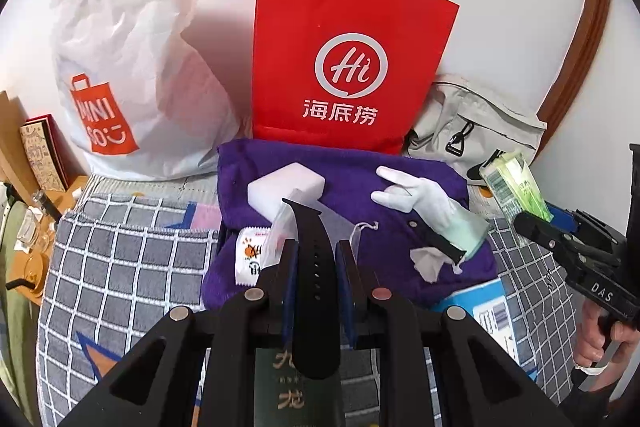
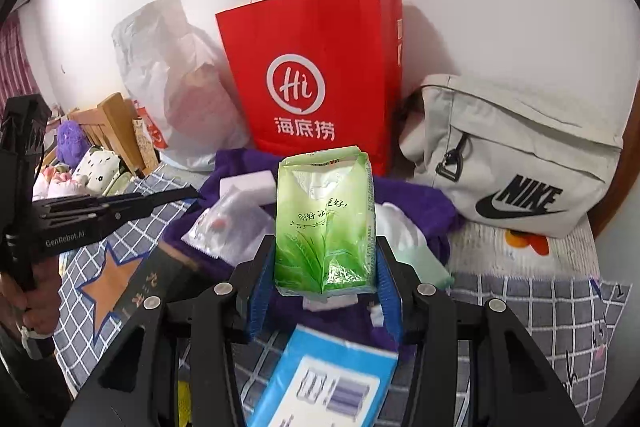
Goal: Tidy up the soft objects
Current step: 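Carry the green packet and black strap in both tools over the purple towel, then release the green packet from the right tool while the left tool releases the strap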
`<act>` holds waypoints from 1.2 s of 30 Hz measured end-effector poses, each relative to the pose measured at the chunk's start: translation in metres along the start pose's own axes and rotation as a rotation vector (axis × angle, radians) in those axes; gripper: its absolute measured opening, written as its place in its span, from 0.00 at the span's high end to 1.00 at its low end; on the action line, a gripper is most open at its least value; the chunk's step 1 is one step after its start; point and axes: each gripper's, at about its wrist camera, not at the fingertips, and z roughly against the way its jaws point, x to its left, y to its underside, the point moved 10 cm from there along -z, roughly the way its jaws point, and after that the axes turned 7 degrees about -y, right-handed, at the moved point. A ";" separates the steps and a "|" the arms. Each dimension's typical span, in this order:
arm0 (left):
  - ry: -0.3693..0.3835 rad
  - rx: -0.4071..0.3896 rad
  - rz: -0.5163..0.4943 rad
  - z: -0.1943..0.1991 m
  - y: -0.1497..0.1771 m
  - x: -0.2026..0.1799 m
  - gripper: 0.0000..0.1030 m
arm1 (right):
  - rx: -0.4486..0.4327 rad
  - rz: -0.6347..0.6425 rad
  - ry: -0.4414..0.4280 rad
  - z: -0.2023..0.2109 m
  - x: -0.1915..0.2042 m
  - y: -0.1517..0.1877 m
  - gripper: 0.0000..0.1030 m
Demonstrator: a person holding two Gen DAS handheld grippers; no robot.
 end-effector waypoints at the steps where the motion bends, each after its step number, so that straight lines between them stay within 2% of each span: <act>1: -0.001 0.000 0.000 -0.002 -0.002 0.000 0.82 | 0.000 0.000 -0.001 -0.003 -0.001 -0.003 0.55; 9: 0.010 -0.006 -0.011 -0.018 -0.018 -0.003 0.82 | 0.008 -0.011 -0.017 -0.029 -0.009 -0.015 0.55; 22: 0.050 0.026 -0.019 -0.062 -0.030 -0.018 0.82 | 0.173 -0.021 -0.066 -0.093 -0.016 0.024 0.54; 36: 0.051 0.078 -0.016 -0.099 -0.025 -0.018 0.82 | 0.273 -0.069 -0.028 -0.124 -0.035 0.047 0.53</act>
